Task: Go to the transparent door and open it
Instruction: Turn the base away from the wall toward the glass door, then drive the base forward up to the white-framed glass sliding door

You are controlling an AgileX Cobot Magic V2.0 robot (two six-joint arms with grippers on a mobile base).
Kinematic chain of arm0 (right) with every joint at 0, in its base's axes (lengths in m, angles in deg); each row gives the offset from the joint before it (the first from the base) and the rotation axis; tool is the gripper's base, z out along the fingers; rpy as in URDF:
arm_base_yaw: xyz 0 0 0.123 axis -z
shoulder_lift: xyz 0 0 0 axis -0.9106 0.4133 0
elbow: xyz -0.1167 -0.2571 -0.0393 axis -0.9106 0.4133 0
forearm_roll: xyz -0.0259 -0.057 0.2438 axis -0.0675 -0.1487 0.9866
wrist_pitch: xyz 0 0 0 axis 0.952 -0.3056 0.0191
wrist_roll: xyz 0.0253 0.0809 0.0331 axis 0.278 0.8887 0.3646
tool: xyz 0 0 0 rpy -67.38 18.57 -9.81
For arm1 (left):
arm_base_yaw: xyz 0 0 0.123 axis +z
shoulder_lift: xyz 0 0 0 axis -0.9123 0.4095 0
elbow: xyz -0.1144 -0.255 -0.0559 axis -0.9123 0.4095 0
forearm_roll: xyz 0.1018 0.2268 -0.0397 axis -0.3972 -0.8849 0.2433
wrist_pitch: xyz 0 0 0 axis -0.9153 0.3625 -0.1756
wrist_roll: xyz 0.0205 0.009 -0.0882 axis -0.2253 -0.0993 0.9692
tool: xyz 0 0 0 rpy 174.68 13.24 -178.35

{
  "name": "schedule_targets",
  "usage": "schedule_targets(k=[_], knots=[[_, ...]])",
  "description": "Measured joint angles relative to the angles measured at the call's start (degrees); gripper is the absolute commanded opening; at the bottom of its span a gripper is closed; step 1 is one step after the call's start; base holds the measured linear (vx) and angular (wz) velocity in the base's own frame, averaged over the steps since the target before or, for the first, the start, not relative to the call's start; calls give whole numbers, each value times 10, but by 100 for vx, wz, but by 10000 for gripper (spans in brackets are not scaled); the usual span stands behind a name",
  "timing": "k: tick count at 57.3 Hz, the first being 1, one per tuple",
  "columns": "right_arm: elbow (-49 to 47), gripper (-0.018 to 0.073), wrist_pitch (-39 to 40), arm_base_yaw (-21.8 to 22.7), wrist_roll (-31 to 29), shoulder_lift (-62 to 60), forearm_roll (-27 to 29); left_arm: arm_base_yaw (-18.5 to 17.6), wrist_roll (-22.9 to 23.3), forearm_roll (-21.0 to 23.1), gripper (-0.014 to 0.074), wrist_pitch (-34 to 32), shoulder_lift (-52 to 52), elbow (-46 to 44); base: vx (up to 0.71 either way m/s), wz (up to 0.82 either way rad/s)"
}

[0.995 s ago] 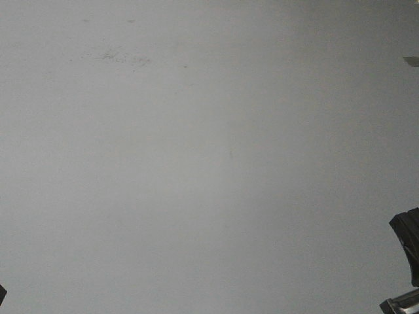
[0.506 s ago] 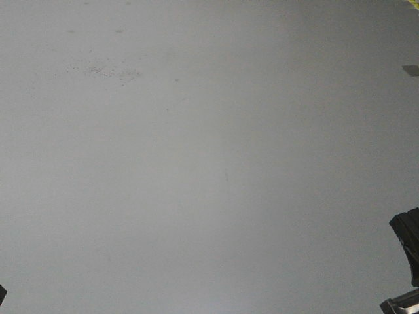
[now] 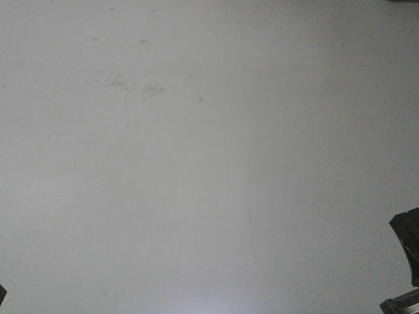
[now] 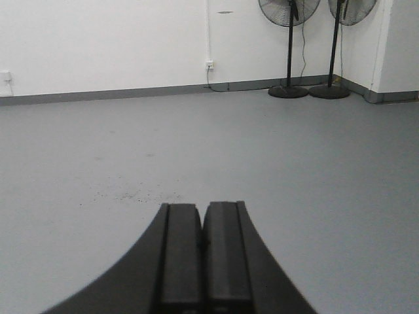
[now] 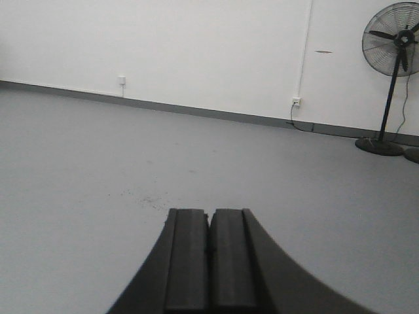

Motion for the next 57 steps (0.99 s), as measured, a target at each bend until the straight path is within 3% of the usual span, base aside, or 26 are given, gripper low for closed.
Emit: schedule_targets(k=[57], knots=[[0, -6, 0, 0, 0, 0, 0, 0, 0, 0, 3, 0, 0, 0, 48, 31]])
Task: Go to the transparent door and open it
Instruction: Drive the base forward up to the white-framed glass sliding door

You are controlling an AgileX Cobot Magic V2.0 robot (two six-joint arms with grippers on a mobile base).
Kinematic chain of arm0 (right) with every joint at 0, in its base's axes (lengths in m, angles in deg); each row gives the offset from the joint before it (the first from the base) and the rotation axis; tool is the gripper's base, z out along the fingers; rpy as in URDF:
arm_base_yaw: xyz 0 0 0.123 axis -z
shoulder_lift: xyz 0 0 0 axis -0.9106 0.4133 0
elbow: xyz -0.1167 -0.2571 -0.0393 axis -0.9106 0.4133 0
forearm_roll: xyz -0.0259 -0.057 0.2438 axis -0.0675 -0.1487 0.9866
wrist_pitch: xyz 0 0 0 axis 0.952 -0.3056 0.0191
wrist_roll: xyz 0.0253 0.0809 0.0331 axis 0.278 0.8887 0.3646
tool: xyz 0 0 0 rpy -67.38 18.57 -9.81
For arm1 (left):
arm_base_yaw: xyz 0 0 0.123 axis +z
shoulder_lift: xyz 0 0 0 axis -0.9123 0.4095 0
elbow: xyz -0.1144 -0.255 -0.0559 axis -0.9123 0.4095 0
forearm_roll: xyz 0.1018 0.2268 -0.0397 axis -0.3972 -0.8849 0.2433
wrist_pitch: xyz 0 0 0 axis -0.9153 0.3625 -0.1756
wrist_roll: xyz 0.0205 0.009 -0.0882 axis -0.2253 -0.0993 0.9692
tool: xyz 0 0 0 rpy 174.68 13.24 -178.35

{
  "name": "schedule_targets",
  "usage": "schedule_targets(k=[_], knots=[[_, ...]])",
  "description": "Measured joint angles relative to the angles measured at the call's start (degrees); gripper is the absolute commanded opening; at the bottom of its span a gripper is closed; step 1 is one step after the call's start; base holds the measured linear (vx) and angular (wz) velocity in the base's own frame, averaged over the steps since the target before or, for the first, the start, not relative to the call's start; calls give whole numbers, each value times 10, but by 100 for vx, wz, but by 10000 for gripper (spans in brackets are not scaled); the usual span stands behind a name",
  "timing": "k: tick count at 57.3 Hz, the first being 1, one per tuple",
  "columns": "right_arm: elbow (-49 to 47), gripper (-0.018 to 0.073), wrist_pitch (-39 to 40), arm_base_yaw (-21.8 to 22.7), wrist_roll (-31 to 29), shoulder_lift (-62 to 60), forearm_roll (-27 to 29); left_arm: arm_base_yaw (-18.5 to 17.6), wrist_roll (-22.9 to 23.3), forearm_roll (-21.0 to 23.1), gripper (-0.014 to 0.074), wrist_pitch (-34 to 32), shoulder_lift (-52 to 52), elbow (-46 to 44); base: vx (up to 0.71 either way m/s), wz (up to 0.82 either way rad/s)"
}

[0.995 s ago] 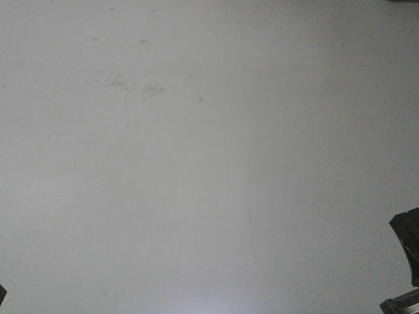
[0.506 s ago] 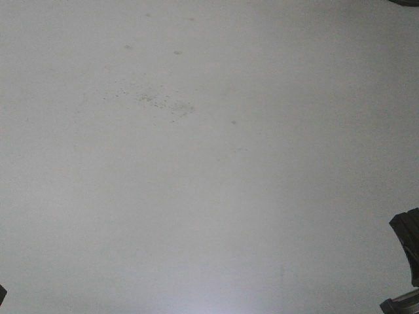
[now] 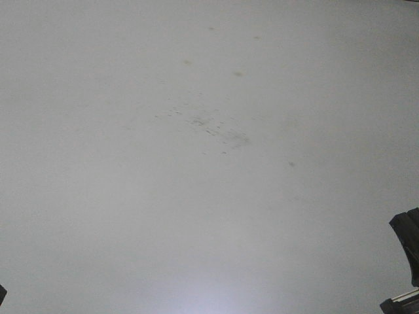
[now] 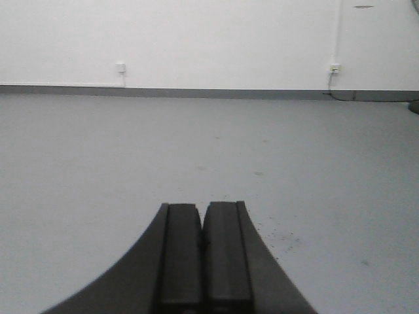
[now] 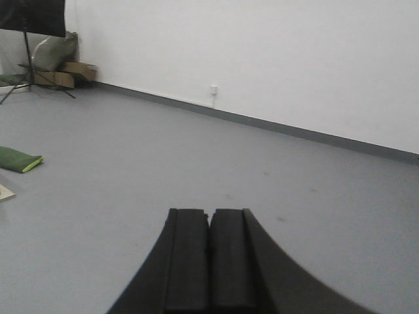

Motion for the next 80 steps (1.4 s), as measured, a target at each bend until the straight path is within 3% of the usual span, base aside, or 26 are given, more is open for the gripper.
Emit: schedule_targets(k=[80], knots=[[0, -6, 0, 0, 0, 0, 0, 0, 0, 0, 3, 0, 0, 0, 41, 72]])
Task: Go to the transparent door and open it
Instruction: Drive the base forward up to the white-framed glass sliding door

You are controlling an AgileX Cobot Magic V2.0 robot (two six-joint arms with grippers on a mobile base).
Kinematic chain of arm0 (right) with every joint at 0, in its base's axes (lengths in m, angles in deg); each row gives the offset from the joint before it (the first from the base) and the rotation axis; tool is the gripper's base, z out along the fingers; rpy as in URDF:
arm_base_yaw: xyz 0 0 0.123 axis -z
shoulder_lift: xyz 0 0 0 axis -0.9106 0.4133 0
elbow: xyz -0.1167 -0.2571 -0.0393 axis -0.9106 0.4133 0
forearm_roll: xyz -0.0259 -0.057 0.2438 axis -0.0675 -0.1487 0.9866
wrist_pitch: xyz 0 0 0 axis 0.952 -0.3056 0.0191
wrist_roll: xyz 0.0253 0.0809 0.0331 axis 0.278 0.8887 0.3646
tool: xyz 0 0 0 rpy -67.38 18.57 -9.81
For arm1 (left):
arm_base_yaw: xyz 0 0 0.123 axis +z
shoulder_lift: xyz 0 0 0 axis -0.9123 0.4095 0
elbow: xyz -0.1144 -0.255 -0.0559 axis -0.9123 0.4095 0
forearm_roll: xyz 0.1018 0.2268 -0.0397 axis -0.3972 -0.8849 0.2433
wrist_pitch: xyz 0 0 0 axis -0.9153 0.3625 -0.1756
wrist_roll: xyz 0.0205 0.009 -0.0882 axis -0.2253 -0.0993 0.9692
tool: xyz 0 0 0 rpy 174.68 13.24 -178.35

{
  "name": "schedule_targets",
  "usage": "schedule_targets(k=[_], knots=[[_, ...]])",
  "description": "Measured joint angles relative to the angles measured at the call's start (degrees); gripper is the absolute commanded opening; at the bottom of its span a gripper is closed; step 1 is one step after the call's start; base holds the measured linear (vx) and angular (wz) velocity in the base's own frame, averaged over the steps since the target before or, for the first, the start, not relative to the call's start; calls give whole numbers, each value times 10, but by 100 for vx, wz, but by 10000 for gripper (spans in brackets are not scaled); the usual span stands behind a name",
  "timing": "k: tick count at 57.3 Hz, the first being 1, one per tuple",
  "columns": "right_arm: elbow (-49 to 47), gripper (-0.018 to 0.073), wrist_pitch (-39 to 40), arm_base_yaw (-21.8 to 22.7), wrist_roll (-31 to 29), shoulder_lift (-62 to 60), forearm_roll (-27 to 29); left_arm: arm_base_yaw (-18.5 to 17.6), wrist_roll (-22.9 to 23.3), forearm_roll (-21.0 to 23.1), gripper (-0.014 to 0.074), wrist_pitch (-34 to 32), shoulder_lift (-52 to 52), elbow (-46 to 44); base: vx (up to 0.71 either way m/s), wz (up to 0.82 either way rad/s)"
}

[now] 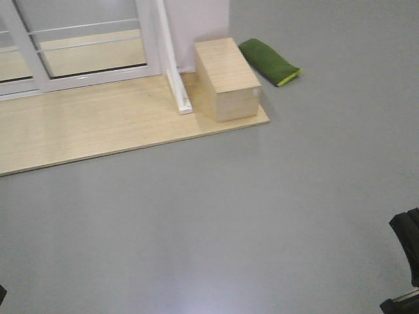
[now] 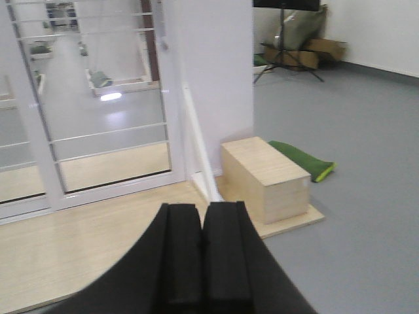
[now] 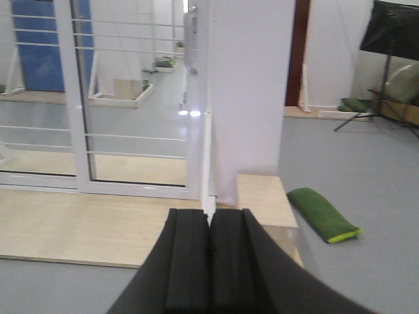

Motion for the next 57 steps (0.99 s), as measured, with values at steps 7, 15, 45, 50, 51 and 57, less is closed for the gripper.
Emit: schedule_targets(k=[7, 15, 45, 50, 51, 57], knots=[[0, -6, 0, 0, 0, 0, 0, 0, 0, 0, 3, 0, 0, 0, 33, 81], [0, -6, 0, 0, 0, 0, 0, 0, 0, 0, 3, 0, 0, 0, 33, 71], [0, -6, 0, 0, 0, 0, 0, 0, 0, 0, 3, 0, 0, 0, 38, 33], [0, -6, 0, 0, 0, 0, 0, 0, 0, 0, 3, 0, 0, 0, 44, 7], [0, -6, 0, 0, 0, 0, 0, 0, 0, 0, 3, 0, 0, 0, 44, 4], [0, -6, 0, 0, 0, 0, 0, 0, 0, 0, 3, 0, 0, 0, 45, 0]])
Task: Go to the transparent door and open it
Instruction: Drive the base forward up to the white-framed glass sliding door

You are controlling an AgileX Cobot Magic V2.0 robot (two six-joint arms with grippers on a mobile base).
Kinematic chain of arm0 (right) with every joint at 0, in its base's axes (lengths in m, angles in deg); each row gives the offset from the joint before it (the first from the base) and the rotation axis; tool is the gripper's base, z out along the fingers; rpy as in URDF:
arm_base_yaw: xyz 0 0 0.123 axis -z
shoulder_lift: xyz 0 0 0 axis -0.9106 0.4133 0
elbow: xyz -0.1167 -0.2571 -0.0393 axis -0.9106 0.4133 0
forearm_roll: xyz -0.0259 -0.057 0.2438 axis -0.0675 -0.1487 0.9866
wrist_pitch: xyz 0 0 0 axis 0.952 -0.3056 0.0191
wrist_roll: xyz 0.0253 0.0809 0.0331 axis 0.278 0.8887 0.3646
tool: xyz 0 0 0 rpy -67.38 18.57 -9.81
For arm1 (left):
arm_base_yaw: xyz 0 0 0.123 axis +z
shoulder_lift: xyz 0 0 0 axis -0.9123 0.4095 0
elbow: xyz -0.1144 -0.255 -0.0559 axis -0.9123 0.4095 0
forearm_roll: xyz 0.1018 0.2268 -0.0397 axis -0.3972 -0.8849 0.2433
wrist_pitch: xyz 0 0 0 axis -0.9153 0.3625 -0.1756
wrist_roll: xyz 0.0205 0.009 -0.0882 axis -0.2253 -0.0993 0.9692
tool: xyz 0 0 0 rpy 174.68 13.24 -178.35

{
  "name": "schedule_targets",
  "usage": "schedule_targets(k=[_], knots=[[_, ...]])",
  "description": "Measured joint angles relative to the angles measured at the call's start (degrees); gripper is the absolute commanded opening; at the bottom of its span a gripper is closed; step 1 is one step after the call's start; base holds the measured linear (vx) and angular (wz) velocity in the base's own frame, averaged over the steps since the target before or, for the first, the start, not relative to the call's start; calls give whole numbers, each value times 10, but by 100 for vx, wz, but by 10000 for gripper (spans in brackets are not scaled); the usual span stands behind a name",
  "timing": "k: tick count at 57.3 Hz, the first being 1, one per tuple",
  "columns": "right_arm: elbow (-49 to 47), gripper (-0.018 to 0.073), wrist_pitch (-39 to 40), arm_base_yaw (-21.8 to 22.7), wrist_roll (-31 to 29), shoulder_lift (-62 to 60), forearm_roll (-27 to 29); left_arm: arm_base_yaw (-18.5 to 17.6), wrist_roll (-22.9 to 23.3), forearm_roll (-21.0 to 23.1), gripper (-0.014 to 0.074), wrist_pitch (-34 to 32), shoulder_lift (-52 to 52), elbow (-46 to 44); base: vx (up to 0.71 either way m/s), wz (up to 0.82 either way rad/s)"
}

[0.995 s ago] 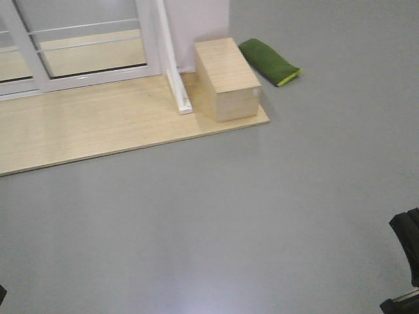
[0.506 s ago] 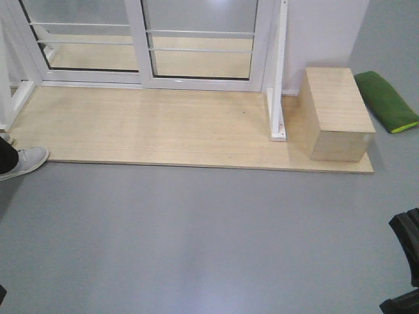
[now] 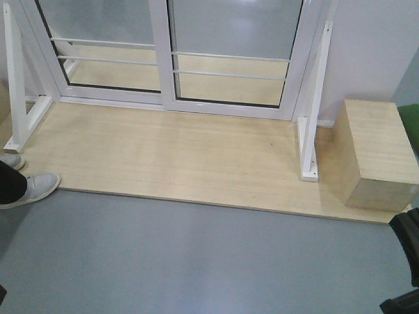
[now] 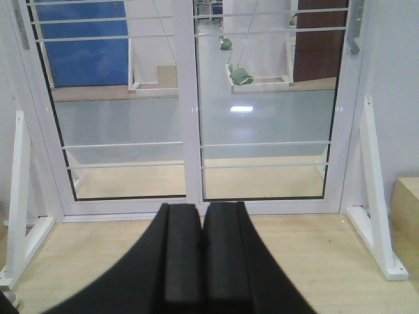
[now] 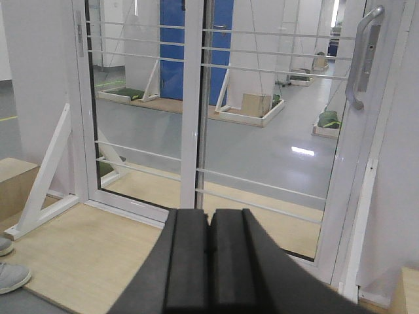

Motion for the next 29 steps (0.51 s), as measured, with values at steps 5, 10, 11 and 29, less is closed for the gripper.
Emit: schedule_targets(k=[5, 10, 11, 29], knots=[[0, -6, 0, 0, 0, 0, 0, 0, 0, 0, 3, 0, 0, 0, 46, -2], [0, -6, 0, 0, 0, 0, 0, 0, 0, 0, 3, 0, 0, 0, 47, -1], [0, -6, 0, 0, 0, 0, 0, 0, 0, 0, 3, 0, 0, 0, 47, 0], [0, -6, 0, 0, 0, 0, 0, 0, 0, 0, 3, 0, 0, 0, 46, -1]])
